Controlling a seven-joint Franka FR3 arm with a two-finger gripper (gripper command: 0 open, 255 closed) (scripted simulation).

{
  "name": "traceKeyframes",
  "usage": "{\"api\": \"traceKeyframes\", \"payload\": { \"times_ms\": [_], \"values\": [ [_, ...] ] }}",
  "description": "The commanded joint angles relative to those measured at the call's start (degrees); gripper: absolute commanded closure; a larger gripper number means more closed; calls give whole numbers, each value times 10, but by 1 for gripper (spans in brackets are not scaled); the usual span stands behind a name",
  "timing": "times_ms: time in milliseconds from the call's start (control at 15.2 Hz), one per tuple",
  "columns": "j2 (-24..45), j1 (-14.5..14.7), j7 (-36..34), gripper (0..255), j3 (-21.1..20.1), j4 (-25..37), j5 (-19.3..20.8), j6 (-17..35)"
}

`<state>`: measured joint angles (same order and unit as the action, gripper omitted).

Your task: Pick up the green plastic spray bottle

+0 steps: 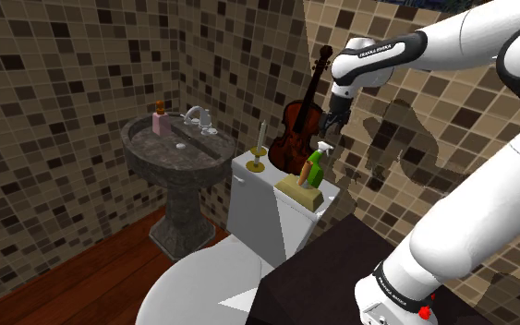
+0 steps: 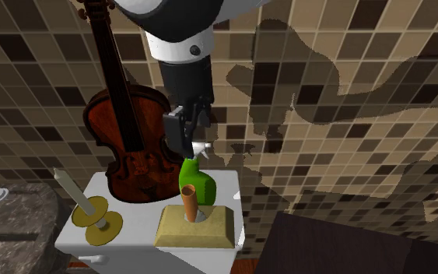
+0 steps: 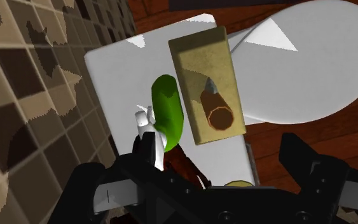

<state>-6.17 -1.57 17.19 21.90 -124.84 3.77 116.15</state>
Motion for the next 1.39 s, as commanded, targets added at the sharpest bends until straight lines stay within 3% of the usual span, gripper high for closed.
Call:
{"api": "traceKeyframes", "payload": {
  "times_ms": [0, 330, 924, 990, 1320],
  "values": [
    [53, -4, 33, 0, 12, 32, -22, 11],
    [177, -27, 104, 0, 22, 124, -81, 17],
    [207, -33, 114, 0, 16, 100, -96, 68],
    [208, -33, 115, 255, 17, 102, -97, 67],
    [208, -33, 115, 255, 17, 102, -97, 68]
  ]
}}
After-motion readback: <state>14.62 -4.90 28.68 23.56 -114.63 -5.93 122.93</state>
